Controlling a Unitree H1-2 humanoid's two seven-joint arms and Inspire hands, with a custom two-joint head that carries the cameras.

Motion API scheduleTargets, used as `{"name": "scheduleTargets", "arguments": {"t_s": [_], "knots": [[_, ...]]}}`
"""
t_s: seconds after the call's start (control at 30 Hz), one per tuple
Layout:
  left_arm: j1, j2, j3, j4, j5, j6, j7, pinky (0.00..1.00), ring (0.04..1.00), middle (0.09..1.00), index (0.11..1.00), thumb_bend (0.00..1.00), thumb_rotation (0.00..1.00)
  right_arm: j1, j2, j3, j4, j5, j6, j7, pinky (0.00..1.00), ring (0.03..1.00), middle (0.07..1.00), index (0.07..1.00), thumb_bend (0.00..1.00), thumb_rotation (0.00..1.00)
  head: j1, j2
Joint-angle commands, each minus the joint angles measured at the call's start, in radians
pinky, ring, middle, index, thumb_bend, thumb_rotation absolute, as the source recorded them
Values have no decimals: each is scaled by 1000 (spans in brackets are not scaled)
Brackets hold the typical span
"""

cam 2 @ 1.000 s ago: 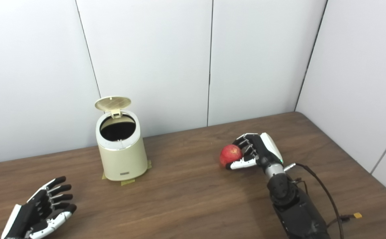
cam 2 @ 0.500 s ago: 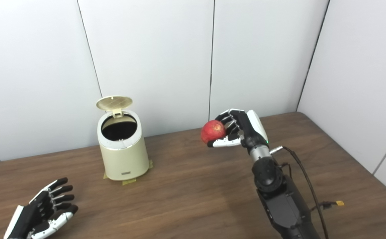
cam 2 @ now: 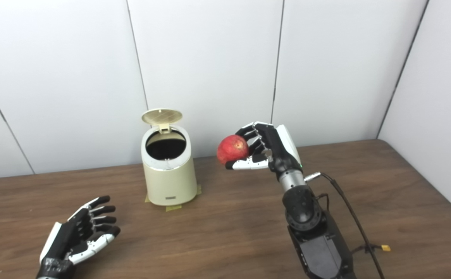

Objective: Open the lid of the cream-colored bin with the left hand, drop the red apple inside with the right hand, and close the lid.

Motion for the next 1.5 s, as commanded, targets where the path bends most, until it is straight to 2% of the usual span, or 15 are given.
{"name": "scheduleTargets", "arguments": {"t_s": [0.0,0.37,0.4,0.43,0.5,0.63,1.03,1.27,1.47], "knots": [[-22,-8,-7,17,5,-46,13,622,679,757,827,642,121,-53,-7,-7,-19,4,-36,-8,305,353,421,528,521,0,-1,1],[-22,-8,-9,19,6,-50,16,621,679,757,827,643,121,-53,-8,-9,-19,4,-37,-7,306,354,422,528,521,0,4,0],[-25,-21,-13,33,6,-55,20,621,679,757,827,643,121,-84,8,-2,0,9,-51,-10,306,354,422,528,521,0,82,-16],[-29,-31,-19,46,11,-59,24,646,696,761,825,661,129,-124,28,6,31,16,-71,-15,294,344,421,526,522,0,88,-21],[-34,-41,-26,63,20,-66,30,661,709,766,824,658,137,-175,54,17,75,21,-98,-23,288,334,420,528,521,0,89,-23],[-37,-44,-28,70,24,-66,35,663,712,768,824,658,138,-200,67,28,108,3,-111,-35,301,357,430,526,522,0,94,-24],[-40,-52,-31,82,26,-71,37,666,710,766,822,673,146,-235,84,38,160,5,-147,-32,280,339,430,527,522,0,107,-24],[-38,-56,-35,80,34,-74,43,660,699,760,822,687,161,-249,94,46,159,7,-123,-18,290,345,432,526,521,0,111,-20],[-38,-58,-33,78,37,-69,41,663,703,761,823,672,144,-251,97,53,171,15,-138,-12,288,346,436,524,522,0,114,-18]]}}
